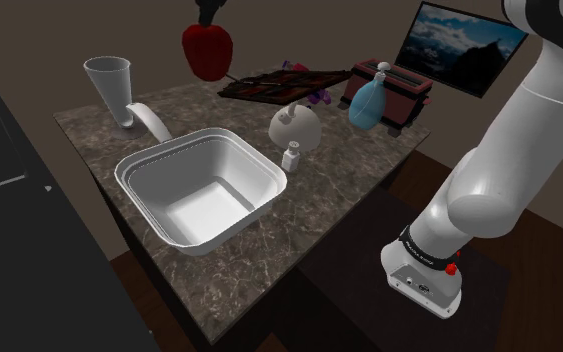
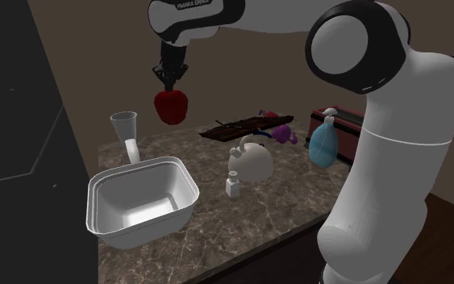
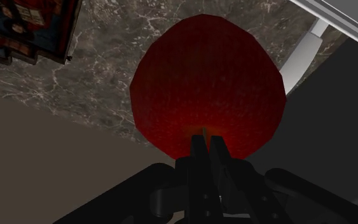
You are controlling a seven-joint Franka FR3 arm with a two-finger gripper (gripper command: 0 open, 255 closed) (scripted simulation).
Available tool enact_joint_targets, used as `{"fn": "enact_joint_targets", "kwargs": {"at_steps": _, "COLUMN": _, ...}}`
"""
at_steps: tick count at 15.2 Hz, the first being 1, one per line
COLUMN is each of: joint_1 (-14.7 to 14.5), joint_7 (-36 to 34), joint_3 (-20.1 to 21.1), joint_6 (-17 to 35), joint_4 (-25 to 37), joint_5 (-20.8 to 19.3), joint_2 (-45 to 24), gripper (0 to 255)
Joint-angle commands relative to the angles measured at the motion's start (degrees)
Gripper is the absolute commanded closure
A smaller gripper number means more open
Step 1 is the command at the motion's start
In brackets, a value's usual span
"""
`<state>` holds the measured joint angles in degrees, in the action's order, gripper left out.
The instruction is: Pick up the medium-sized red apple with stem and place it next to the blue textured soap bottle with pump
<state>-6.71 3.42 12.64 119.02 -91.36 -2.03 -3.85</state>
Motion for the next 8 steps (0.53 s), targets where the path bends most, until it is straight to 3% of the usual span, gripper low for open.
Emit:
{"fn": "enact_joint_targets", "kwargs": {"at_steps": 1, "joint_1": -0.1, "joint_7": 0.0, "joint_3": 0.0, "joint_6": -1.7, "joint_4": 2.0, "joint_5": -0.1, "joint_2": -0.3, "gripper": 255}}
{"fn": "enact_joint_targets", "kwargs": {"at_steps": 8, "joint_1": -0.3, "joint_7": -0.2, "joint_3": 0.2, "joint_6": -7.7, "joint_4": 9.5, "joint_5": -0.5, "joint_2": -1.9, "gripper": 255}}
